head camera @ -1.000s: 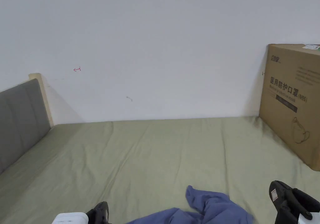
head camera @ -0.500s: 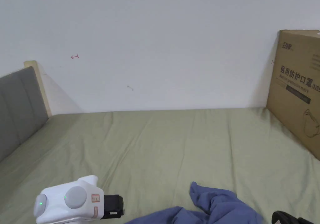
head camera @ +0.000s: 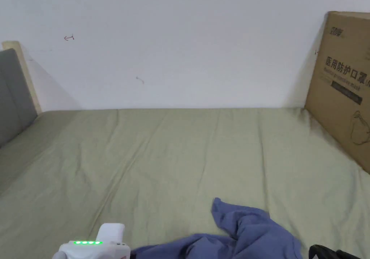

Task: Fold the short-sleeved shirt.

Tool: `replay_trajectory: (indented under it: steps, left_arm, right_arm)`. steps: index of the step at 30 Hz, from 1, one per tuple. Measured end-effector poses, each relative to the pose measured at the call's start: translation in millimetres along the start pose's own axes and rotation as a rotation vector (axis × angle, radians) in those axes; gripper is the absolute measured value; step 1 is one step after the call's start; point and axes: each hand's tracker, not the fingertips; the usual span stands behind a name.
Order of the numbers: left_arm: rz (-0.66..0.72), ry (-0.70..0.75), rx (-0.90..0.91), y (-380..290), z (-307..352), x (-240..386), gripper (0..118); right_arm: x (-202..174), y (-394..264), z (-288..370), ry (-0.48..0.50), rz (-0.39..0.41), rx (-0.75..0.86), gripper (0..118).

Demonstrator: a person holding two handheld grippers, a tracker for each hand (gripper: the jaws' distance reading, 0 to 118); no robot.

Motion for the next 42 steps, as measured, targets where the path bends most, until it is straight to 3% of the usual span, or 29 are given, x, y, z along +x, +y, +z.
replay_trajectory:
  steps: [3,5,8,9,10,11,12,14,17,19,21,22,23,24,29,39,42]
  left_arm:
    - [0.038,-0.166,0.054,-6,30,4,1]
    - [0.027,-0.075,0.165,-16,56,6,1]
    - [0.101,-0.064,0.242,-31,80,-1,1]
    - [0.144,-0.077,0.243,-36,85,-6,1]
    - [0.175,-0.083,0.241,-41,87,-11,1]
    - [0.204,-0.088,0.232,-45,88,-12,1]
    - [0.212,-0.093,0.218,-48,88,-15,1]
    - [0.203,-0.074,0.210,-54,87,-19,1]
    - [0.185,-0.047,0.186,-59,84,-24,1]
    - [0.190,-0.053,0.171,-63,82,-30,1]
    - [0.204,-0.053,0.147,-64,78,-34,1]
    - [0.209,-0.049,0.134,-65,77,-36,1]
    - [0.213,-0.048,0.126,-65,76,-39,1]
    - [0.217,-0.051,0.124,-65,77,-42,1]
    - [0.217,-0.049,0.153,-55,96,-50,1]
    - [0.100,-0.105,0.427,64,215,-48,1]
    - [0.021,-0.127,0.502,116,250,-38,1]
  right_arm:
    - [9,25,-34,0.076,-0.008,-0.029,1]
    - [21,47,-69,0.134,-0.048,-0.083,1]
    - [40,75,-144,0.122,-0.097,-0.266,1]
    - [49,80,-175,0.133,-0.097,-0.361,9]
    - [55,81,-200,0.116,-0.087,-0.435,42]
    - [60,79,-230,0.075,-0.068,-0.558,95]
    - [65,74,-254,0.032,-0.047,-0.624,109]
    - [72,70,-284,-0.051,-0.028,-0.664,108]
    - [81,60,-325,-0.096,-0.089,-0.761,108]
    - [84,51,-343,-0.125,-0.121,-0.830,99]
    - [85,46,-345,-0.092,-0.129,-0.827,52]
    - [83,45,-344,-0.101,-0.107,-0.835,44]
    - [81,47,-338,-0.136,-0.032,-0.818,22]
    - [77,51,-328,-0.101,-0.003,-0.791,4]
    - [81,96,-255,0.050,-0.157,-0.588,4]
    - [97,219,-82,0.096,-0.189,-0.276,4]
    - [92,264,-51,0.075,-0.156,-0.188,4]
